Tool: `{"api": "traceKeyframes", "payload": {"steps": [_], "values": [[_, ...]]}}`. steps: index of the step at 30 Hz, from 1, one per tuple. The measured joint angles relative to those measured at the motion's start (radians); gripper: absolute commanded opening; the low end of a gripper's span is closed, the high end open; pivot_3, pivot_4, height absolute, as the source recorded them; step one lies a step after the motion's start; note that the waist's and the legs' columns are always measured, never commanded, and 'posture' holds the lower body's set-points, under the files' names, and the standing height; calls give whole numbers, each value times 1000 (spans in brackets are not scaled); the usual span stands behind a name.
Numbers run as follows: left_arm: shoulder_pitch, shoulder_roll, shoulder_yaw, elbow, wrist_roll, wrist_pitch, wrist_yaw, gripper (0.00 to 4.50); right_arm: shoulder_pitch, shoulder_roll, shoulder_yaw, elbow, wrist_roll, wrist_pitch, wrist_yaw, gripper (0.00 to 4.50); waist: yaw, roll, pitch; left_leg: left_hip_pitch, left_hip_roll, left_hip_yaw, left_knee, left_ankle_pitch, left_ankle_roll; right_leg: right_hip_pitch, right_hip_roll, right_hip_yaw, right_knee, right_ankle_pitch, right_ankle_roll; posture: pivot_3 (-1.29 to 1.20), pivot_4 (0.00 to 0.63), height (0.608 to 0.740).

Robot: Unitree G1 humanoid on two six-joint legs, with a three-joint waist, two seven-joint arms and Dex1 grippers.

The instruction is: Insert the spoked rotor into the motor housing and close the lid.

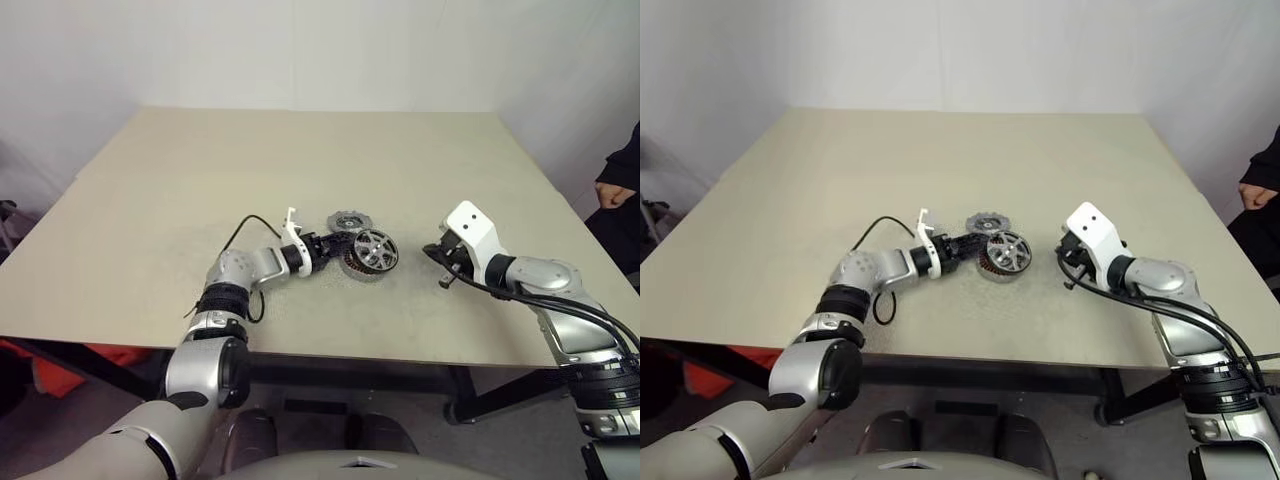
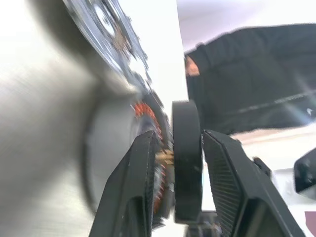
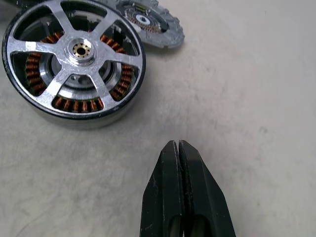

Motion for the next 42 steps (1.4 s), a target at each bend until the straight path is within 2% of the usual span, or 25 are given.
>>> {"api": "traceKeyframes", "payload": {"steps": [7,15,22,27,36,42], "values": [[54,-1,-16,-171,1,-23,0,1626,-18,26,0,4,9,-15,-10,0,0,0,0,0,0,0,0,-1,1,0,-3,-1,0,0,0,0,0,740],[204,22,-52,-383,1,-25,26,1626,3,57,-5,-56,113,-18,62,0,-3,0,0,0,1,0,-1,-2,-2,0,-3,-1,0,0,0,0,0,740],[281,41,-32,-478,-16,-14,68,1626,16,81,12,-78,130,-19,78,0,-4,0,0,0,1,0,-1,-2,-3,0,-3,-1,0,0,0,0,0,740],[309,61,-36,-549,-19,-20,81,1626,3,100,47,-10,108,-39,77,0,-5,0,0,0,1,0,-1,-2,-3,0,-3,-1,0,0,0,0,0,740],[349,159,-126,-643,23,-71,41,1626,-40,121,80,53,83,-79,84,0,-7,0,0,0,1,0,-1,-2,-3,0,-3,-1,0,0,0,0,0,740],[372,188,-186,-672,49,-100,17,1626,-66,153,111,96,68,-99,89,0,-7,1,0,0,1,0,-1,-2,-3,0,-3,-1,0,0,0,0,0,740]]}}
